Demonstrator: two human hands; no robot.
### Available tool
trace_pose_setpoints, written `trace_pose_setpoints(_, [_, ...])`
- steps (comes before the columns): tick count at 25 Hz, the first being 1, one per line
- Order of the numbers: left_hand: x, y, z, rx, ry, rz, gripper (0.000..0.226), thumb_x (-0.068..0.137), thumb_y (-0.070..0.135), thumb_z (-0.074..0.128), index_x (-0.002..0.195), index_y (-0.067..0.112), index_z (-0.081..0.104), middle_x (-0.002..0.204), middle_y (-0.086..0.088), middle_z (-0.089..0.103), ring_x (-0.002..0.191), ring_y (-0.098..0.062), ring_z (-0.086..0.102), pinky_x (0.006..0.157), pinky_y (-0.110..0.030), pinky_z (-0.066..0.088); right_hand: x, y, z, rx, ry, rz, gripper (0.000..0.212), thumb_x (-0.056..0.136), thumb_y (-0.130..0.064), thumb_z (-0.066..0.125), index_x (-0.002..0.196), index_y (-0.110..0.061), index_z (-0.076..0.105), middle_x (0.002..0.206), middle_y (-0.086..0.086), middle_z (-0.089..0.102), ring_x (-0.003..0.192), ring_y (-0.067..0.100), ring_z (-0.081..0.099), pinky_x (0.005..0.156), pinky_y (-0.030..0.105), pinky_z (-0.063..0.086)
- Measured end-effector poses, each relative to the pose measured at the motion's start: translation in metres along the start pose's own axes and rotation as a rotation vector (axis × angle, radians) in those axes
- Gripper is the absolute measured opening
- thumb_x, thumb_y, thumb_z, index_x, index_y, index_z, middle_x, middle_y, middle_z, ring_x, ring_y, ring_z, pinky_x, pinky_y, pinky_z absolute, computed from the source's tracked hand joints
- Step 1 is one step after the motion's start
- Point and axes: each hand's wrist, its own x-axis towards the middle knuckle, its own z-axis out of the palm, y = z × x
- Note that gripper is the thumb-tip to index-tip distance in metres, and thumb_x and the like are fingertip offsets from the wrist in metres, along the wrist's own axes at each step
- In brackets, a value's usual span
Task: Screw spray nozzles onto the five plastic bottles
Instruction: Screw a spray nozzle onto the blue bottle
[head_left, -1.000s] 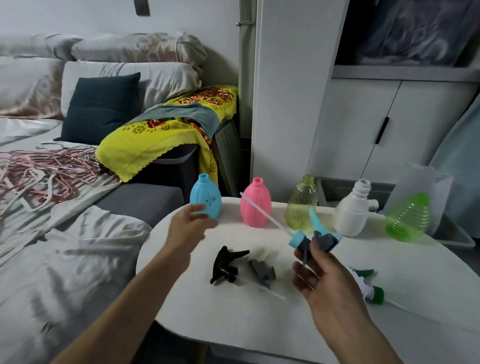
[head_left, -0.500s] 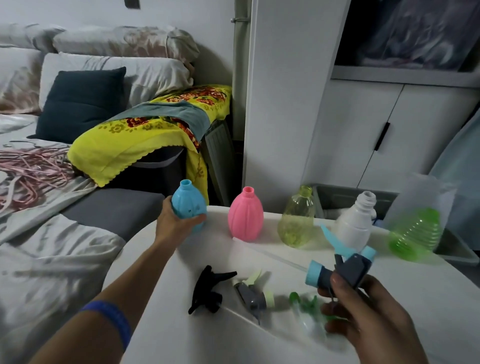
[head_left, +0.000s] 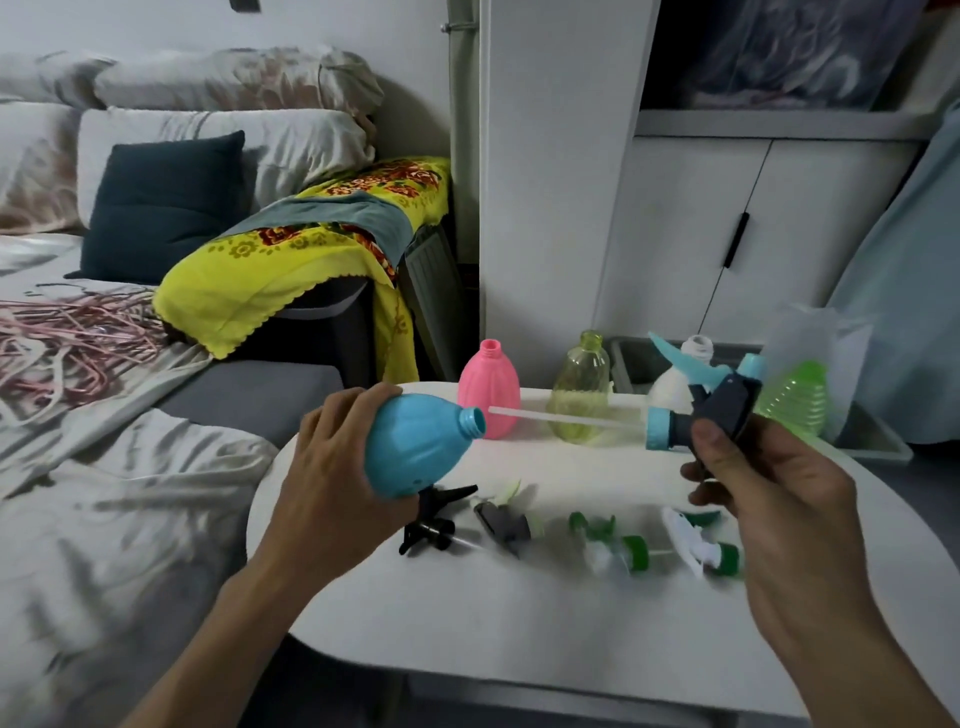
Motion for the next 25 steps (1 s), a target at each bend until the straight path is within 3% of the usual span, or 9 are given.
trace_pose_setpoints(6, [-0.006, 0.016, -0.002, 0.034, -0.008, 0.050, 0.093, 0.048, 0.015, 0.091, 0.132, 0.017, 0.050, 0.130, -0.004, 0.052, 0.115, -0.029, 0.047, 0.090, -0.035, 0.040, -0.001, 0.001, -0.017, -0.055, -0.048, 0.014, 0.027, 0.067, -0.043, 0.073, 0.090, -0.030, 0.078, 0.071, -0.001, 0.073, 0.063, 0.013, 0.062, 0.059, 0.028, 0.054])
trace_pose_setpoints(9, [-0.004, 0.020, 0.003, 0.057, -0.035, 0.115, 0.094, 0.049, 0.019, 0.091, 0.133, 0.016, 0.051, 0.131, -0.005, 0.052, 0.117, -0.028, 0.045, 0.093, -0.039, 0.044, -0.002, 0.007, -0.017, -0.031, -0.072, 0.007, 0.025, 0.065, -0.040, 0.074, 0.089, -0.034, 0.078, 0.074, 0.000, 0.075, 0.062, 0.011, 0.063, 0.055, 0.021, 0.053])
trace_pose_setpoints(12, [-0.003, 0.035, 0.011, 0.038, -0.063, 0.191, 0.093, 0.050, 0.024, 0.090, 0.133, 0.016, 0.051, 0.130, -0.004, 0.053, 0.116, -0.026, 0.045, 0.093, -0.036, 0.042, -0.006, 0.018, -0.006, -0.006, -0.142, 0.030, 0.029, 0.062, -0.037, 0.076, 0.091, -0.034, 0.078, 0.080, -0.004, 0.078, 0.065, 0.006, 0.065, 0.061, 0.015, 0.051])
trace_pose_setpoints(17, [-0.003, 0.052, 0.020, 0.020, -0.089, 0.249, 0.091, 0.051, 0.028, 0.088, 0.133, 0.015, 0.050, 0.128, -0.004, 0.055, 0.113, -0.026, 0.045, 0.090, -0.036, 0.043, -0.011, 0.029, 0.007, 0.027, -0.279, 0.025, 0.030, 0.067, -0.019, 0.084, 0.094, -0.030, 0.075, 0.092, -0.002, 0.079, 0.082, 0.012, 0.073, 0.068, 0.017, 0.053])
trace_pose_setpoints(23, [-0.003, 0.056, 0.016, 0.057, -0.113, 0.314, 0.094, 0.049, 0.027, 0.087, 0.134, 0.019, 0.047, 0.126, -0.002, 0.053, 0.113, -0.028, 0.046, 0.092, -0.037, 0.041, -0.010, 0.024, -0.003, -0.180, -0.342, -0.092, 0.029, 0.078, -0.014, 0.079, 0.099, -0.030, 0.067, 0.095, -0.008, 0.077, 0.086, 0.019, 0.071, 0.076, 0.030, 0.058])
trace_pose_setpoints(25, [-0.003, 0.056, 0.013, 0.066, -0.136, 0.329, 0.093, 0.049, 0.028, 0.084, 0.134, 0.020, 0.047, 0.126, -0.001, 0.053, 0.112, -0.028, 0.046, 0.092, -0.038, 0.041, -0.009, 0.020, -0.006, -0.277, -0.388, -0.183, 0.025, 0.078, -0.015, 0.078, 0.094, -0.029, 0.065, 0.090, -0.013, 0.073, 0.082, 0.014, 0.068, 0.075, 0.023, 0.055])
